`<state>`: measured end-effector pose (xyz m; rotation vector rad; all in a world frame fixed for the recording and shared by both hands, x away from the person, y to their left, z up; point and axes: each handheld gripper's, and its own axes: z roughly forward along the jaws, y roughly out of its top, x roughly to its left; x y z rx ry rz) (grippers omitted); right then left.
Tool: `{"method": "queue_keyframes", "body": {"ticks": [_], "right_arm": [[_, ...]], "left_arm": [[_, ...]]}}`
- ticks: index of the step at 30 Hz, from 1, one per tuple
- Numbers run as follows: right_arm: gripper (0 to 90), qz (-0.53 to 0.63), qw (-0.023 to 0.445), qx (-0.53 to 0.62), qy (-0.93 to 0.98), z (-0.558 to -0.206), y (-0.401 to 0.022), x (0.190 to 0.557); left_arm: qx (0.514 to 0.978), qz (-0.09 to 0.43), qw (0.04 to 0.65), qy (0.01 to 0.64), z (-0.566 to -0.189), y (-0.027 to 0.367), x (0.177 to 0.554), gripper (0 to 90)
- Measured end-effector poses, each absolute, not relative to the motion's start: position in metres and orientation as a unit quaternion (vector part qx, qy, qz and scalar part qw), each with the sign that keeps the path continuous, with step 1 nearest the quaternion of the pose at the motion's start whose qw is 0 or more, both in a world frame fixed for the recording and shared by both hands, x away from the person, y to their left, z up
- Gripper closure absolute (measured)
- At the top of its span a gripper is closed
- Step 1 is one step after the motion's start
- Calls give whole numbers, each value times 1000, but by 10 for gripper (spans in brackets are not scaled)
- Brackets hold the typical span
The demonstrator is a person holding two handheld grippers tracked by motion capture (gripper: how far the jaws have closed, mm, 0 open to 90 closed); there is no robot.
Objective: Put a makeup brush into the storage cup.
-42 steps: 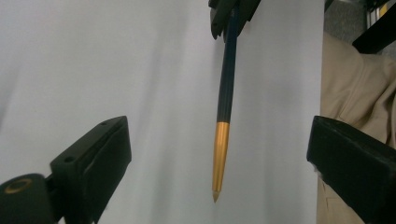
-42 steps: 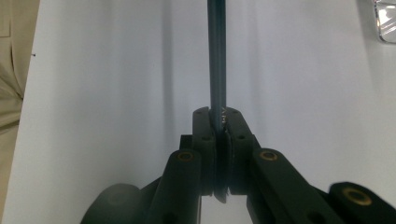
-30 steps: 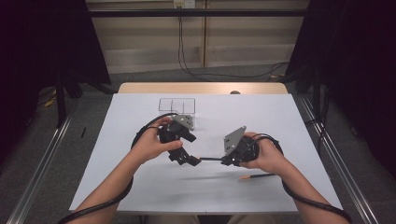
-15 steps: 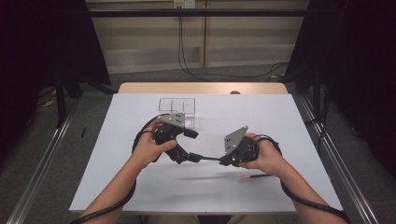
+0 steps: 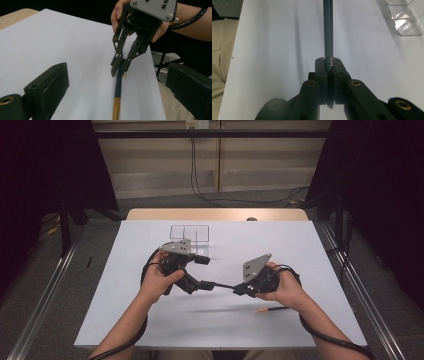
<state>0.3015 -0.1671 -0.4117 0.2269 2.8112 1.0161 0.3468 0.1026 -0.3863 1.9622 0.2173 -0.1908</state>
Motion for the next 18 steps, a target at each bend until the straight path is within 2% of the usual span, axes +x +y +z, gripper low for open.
{"method": "queue_keyframes", "body": {"ticks": [18], "right_arm": [[853, 454, 91, 130, 877, -408, -173, 299]], "left_arm": [[808, -75, 574, 113, -390, 107, 348, 32]]}}
